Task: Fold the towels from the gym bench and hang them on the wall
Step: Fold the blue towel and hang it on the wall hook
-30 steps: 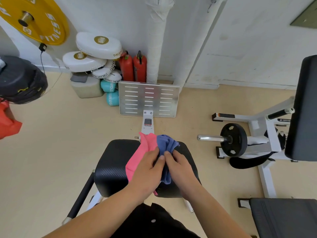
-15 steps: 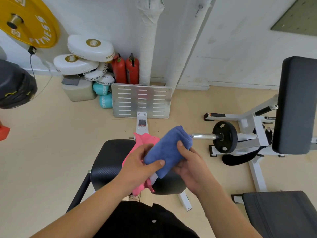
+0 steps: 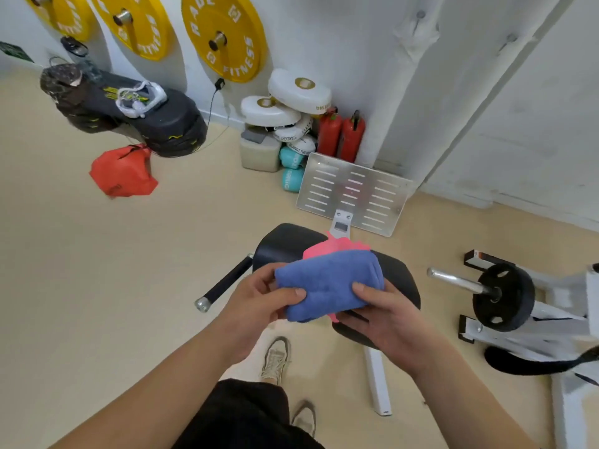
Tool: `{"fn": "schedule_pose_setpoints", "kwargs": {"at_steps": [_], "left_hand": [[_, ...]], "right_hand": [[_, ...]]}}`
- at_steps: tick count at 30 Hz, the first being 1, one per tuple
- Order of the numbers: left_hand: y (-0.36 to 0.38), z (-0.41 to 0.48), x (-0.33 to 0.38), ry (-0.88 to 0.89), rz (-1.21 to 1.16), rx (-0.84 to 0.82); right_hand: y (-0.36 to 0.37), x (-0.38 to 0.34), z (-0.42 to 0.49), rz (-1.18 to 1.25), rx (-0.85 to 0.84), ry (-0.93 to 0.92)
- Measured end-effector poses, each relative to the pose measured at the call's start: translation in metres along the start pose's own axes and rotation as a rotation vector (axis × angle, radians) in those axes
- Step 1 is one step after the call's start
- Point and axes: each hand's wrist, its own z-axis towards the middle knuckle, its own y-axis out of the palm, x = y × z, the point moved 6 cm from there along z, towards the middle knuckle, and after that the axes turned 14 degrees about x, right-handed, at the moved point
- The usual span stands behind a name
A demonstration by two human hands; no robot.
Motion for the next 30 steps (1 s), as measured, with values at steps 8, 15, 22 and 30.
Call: {"fn": "schedule_pose_setpoints", "kwargs": {"at_steps": [8,15,22,30], "left_hand": [[-0.106,-0.043,0.023,0.143,0.147,0.022],[-0.274,-0.014,0.033,0.130,0.093,0.286],[-0.472,0.081,0.061,0.048,-0.019,0.385],[-0.547,0.181,0.139,0.058,-0.017,0.289]], "right_hand": [[0.091,-0.002,-0.032,-0.401,-0.230,-0.202],[0.240,0.038,0.023,-0.633,-0.223,-0.114],[0.440,0.062,0.103,-0.687,-0.243,-0.113],[0.549,0.003,0.149,-0.828,0.101,-0.619]]}}
